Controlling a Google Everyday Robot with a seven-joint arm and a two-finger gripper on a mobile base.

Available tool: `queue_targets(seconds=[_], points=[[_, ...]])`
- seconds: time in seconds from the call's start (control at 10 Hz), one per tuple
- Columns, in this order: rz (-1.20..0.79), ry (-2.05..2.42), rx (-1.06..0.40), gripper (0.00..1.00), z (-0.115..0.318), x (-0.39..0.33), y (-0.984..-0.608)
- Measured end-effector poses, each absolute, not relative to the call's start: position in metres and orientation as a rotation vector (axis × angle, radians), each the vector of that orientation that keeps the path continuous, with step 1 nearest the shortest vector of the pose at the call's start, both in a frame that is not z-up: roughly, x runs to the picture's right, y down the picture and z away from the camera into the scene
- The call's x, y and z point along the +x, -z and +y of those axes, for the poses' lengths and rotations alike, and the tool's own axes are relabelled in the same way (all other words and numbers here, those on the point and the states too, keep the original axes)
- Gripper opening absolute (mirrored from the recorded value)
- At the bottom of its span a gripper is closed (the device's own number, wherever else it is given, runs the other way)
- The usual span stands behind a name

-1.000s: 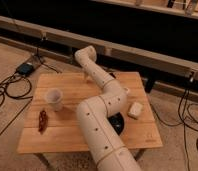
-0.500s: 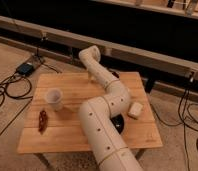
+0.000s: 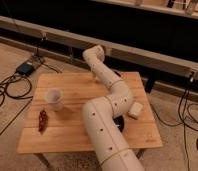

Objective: Push the eraser across the table

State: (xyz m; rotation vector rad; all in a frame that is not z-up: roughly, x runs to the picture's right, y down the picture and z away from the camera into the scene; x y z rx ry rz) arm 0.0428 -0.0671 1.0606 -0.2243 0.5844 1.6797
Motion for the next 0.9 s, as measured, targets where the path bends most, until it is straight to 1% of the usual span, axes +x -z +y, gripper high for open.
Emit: queue_targets(seconds=[0.2, 0.5, 0.9], points=[[0.592, -1.694, -0.219, 0.65, -0.069, 0.052, -1.058], [0.561, -1.709, -0.213, 0.65, -0.083, 0.051, -1.051], [0.557, -1.708, -0.212, 0.65, -0.084, 0.052, -1.051]])
